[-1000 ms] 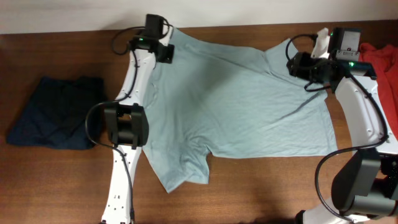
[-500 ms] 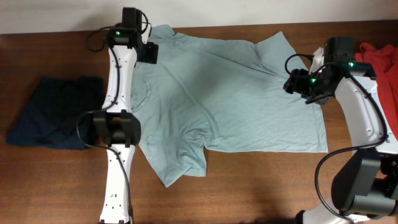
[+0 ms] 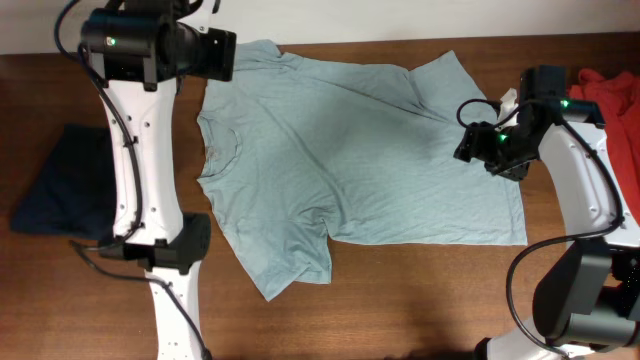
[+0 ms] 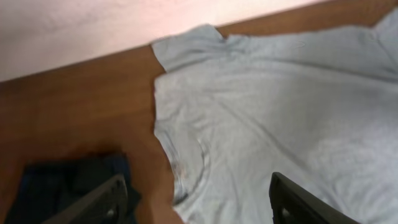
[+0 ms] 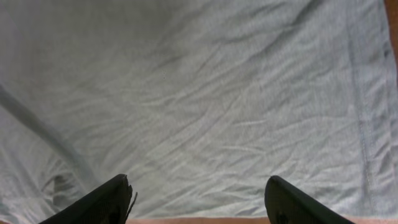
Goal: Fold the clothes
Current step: 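Move the left gripper down toward the shirt's lower left hem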
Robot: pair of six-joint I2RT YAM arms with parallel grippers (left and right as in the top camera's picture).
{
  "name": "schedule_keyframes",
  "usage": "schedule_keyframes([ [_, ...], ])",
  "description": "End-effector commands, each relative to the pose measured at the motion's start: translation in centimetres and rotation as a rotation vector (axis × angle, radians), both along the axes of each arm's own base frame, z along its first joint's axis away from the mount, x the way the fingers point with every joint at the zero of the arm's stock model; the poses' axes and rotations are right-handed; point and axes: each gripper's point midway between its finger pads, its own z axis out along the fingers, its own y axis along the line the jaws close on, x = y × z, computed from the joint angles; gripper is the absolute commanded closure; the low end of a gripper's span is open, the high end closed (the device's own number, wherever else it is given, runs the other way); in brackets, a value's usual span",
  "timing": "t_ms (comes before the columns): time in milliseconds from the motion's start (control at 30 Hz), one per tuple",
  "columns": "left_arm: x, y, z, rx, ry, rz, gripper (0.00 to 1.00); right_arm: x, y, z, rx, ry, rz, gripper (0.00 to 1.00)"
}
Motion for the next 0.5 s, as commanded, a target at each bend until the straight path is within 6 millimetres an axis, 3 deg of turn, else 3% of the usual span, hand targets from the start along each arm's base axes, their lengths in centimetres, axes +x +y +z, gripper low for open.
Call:
schedule_keyframes([
  [0,-4.0,-1.3,0.0,0.089,0.088,-0.044,0.25,-0.5,-0.3,-0.2,-0.015,0.022,0.004,0.26],
  [33,-6.5,-1.1,-1.1,0.144,0.166,-0.045,0.20,-0.6,-0.3,-0.2,-0.016,0.024,0.008,0.26],
  [133,-11.7,0.4,-4.7,0.218,0.341,0.022,0.20,-0.6,-0.4,-0.2,-0.022,0.022,0.021,0.26],
  [267,-16.8,1.8,-10.7,0.219,0.512,0.133,0.19,-0.9,-0.3,-0.3,-0.020,0.033,0.020,0.26],
  [300,-17.5,1.6,-12.2,0.195,0.535,0.143,0.20,-1.0,-0.3,-0.3,-0.019,0.040,0.021,0.25],
  [333,-19.1,0.4,-15.5,0.122,0.593,0.115,0.19,-1.1,-0.3,-0.3,-0.018,0.045,0.021,0.25],
  [400,-20.7,-1.2,-19.2,0.025,0.643,0.077,0.19,-1.4,-0.2,-0.4,-0.016,0.055,0.021,0.23],
  [467,-21.9,-3.8,-24.0,-0.102,0.671,-0.017,0.19,-1.7,-0.2,-0.4,-0.014,0.067,0.021,0.21],
])
